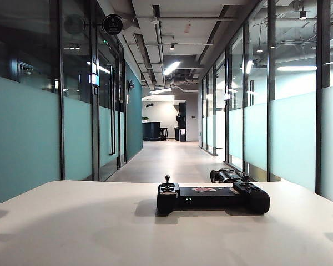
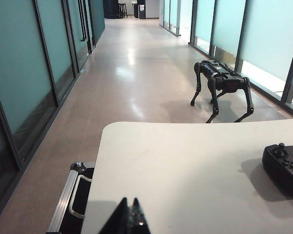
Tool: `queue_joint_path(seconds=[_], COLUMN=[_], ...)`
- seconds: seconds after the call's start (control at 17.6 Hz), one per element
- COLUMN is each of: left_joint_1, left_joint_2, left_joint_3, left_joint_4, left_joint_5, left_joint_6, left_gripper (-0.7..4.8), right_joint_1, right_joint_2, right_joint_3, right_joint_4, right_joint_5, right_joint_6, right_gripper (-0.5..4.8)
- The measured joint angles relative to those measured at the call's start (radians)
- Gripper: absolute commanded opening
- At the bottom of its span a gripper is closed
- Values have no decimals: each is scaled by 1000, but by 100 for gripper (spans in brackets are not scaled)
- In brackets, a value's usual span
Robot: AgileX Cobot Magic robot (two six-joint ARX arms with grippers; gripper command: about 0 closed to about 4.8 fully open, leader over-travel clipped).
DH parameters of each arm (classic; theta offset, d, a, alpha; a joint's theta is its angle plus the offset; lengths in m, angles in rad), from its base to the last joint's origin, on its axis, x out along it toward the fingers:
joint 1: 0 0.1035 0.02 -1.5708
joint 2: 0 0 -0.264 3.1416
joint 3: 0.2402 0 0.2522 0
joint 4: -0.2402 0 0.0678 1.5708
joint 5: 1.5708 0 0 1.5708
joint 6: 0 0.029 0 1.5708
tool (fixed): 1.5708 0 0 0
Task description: Push the left joystick on the remote control sitting on the white table forward to make the robot dog walk in a straight line until it approaches the door.
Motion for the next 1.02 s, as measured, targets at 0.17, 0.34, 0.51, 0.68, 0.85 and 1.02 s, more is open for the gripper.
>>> queue_joint_path(seconds=[0.17, 0.34, 0.51, 0.68, 0.85, 1.02], left_joint_1=[0, 0, 0, 0, 0, 0], left_joint_2=[0, 0, 0, 0, 0, 32], left_joint_3=[0, 0, 0, 13, 58, 101], left_joint_4=[0, 0, 0, 11, 32, 47], left_joint_5=[-11, -74, -85, -85, -85, -84], left_joint_6=[0, 0, 0, -16, -20, -23], left_gripper=[-5, -5, -5, -5, -5, -5], right_joint_1=[0, 0, 0, 0, 0, 0], right_joint_2=[0, 0, 0, 0, 2, 14], right_joint_3=[0, 0, 0, 11, 64, 98], right_joint_4=[0, 0, 2, 6, 13, 9], right_joint_5=[-5, -7, -7, -7, -7, -7], right_joint_6=[-3, -3, -3, -4, -4, -4], right_gripper=[-1, -1, -1, -1, -1, -1])
